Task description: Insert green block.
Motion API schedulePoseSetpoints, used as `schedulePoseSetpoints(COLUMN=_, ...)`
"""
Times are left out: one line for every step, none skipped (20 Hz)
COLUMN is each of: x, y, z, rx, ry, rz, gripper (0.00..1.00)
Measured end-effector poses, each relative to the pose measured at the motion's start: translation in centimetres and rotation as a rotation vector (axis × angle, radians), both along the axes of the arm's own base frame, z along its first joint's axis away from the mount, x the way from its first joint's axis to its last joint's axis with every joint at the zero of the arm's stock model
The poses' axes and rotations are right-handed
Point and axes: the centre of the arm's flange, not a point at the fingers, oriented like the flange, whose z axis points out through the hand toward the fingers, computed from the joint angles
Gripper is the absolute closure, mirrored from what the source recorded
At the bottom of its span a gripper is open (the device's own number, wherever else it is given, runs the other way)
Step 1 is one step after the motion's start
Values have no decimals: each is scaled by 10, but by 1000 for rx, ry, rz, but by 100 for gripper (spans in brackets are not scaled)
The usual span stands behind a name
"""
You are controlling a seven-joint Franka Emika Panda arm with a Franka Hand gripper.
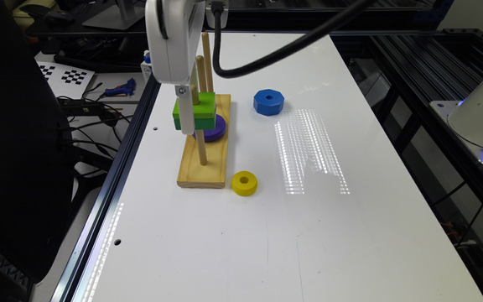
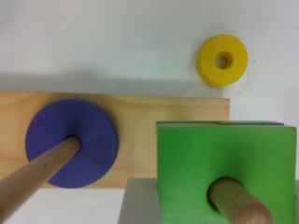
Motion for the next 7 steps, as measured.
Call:
schedulePoseSetpoints(x=0, y=0, z=0, rx=0, ry=0, rz=0, gripper=100)
schedulePoseSetpoints(x=0, y=0, z=0, rx=0, ry=0, rz=0, gripper=100)
schedulePoseSetpoints(x=0, y=0, z=0, rx=0, ry=0, rz=0, gripper=100)
schedulePoseSetpoints(x=0, y=0, z=0, rx=0, ry=0, rz=0, gripper=100)
schedulePoseSetpoints(x=0, y=0, z=-1, rx=0, ry=1, rz=0, gripper=100)
schedulePoseSetpoints(x=0, y=0, z=-3, rx=0, ry=2, rz=0, gripper=100)
schedulePoseSetpoints(x=0, y=0, z=-5, rx=0, ry=3, rz=1, gripper=100)
